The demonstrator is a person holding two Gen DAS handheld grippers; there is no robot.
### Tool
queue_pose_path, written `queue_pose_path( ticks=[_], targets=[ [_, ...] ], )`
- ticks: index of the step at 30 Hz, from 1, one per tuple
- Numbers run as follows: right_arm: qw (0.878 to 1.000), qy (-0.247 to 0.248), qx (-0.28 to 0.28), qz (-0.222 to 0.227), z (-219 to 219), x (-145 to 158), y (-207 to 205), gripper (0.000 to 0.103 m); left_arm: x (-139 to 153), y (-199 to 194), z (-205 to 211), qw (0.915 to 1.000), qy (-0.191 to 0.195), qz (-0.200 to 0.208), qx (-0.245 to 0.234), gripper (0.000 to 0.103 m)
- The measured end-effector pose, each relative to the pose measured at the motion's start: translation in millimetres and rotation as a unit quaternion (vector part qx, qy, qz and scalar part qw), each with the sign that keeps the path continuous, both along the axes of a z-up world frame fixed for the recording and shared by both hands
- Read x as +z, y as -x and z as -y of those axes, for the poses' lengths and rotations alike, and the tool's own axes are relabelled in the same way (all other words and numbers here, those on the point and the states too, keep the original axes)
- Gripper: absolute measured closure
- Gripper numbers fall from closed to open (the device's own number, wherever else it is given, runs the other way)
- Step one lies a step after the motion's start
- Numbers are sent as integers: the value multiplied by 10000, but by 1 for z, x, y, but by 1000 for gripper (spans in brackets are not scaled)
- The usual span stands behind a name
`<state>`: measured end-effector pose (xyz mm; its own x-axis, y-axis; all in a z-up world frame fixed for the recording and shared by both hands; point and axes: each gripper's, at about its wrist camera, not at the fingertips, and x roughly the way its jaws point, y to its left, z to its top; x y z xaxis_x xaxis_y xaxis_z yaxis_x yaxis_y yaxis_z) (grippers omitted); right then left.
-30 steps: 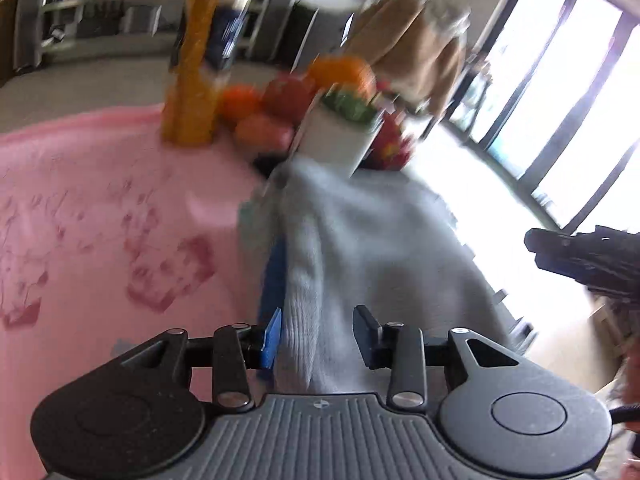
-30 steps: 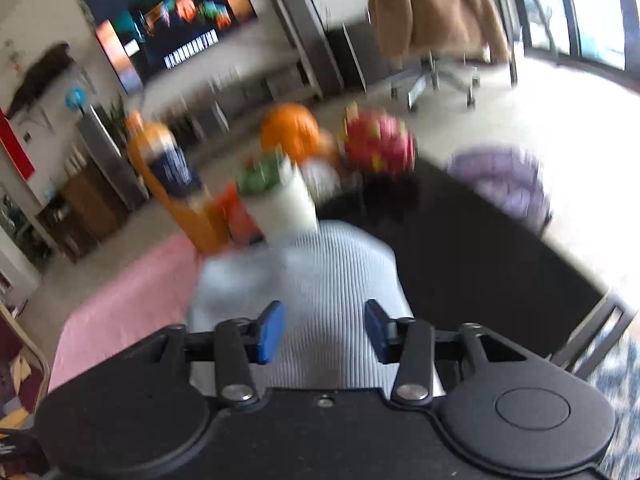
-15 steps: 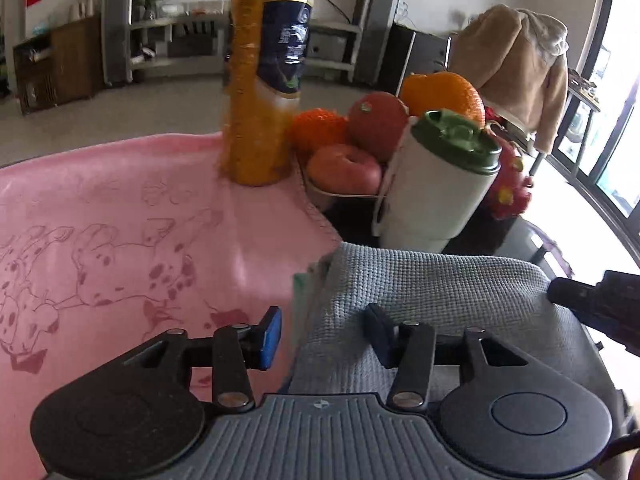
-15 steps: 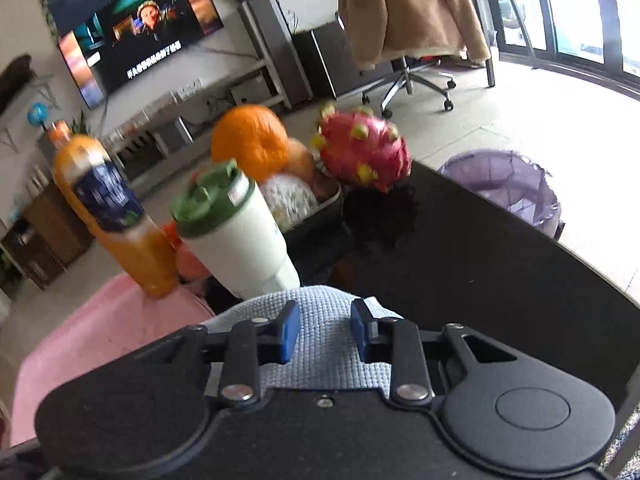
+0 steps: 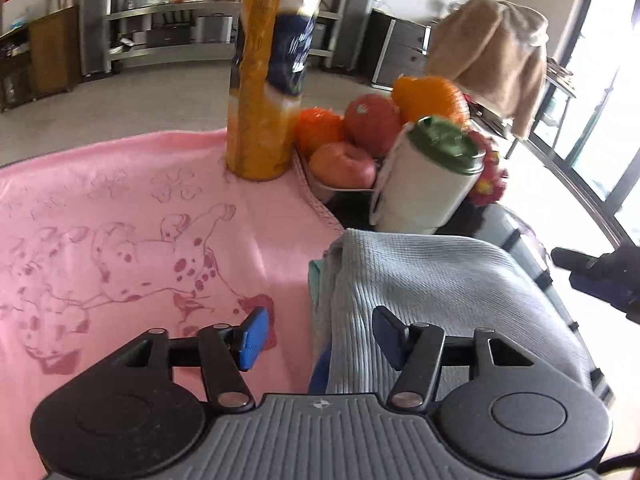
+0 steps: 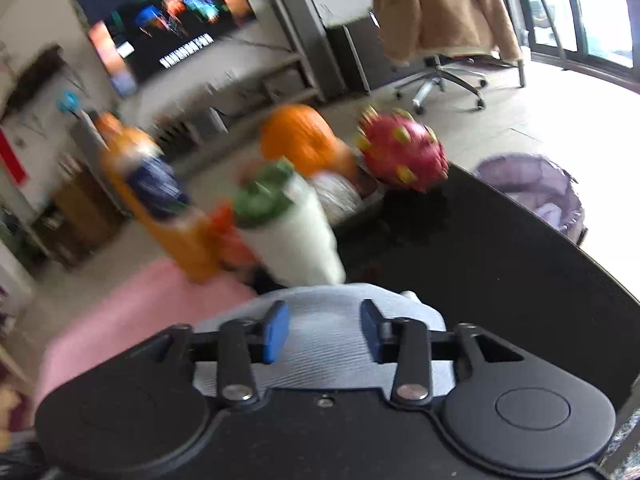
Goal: Fold clothes
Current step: 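Lower the folded sweatshirt onto the blanket edge and open both grippers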
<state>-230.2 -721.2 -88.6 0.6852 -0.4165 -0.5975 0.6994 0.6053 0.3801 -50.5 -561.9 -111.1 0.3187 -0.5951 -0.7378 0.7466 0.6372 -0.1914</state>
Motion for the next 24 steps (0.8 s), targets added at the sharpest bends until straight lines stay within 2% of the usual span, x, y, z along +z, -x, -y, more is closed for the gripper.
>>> queue_pose_path(
  ticks=[2,3,4,7,9,11,16,24],
  targets=[
    [9997,217,77,-21,-19,33,14,37,20,7,-13,9997,-97,-108,-196,39],
    [9996,270,121,-43,-29,49,20,24,30,10,-21,9994,-155,-140,-265,35],
    [9995,265,161,-41,-38,64,26,15,39,14,-28,9991,-218,-160,-320,33],
    [9989,292,289,-206,-67,97,41,0,66,36,-52,9977,-445,118,-507,20],
    [9980,332,361,-388,-88,117,50,0,80,53,-65,9960,-567,385,-575,15],
    [9959,407,320,-746,-105,128,55,0,92,65,-78,9952,-613,482,-599,9],
    [9903,413,167,-1319,-137,142,68,0,107,87,-104,9955,-542,327,-704,8],
    [9784,359,-271,-2019,-170,149,85,0,130,113,-134,9960,-326,325,-767,2]
  ],
)
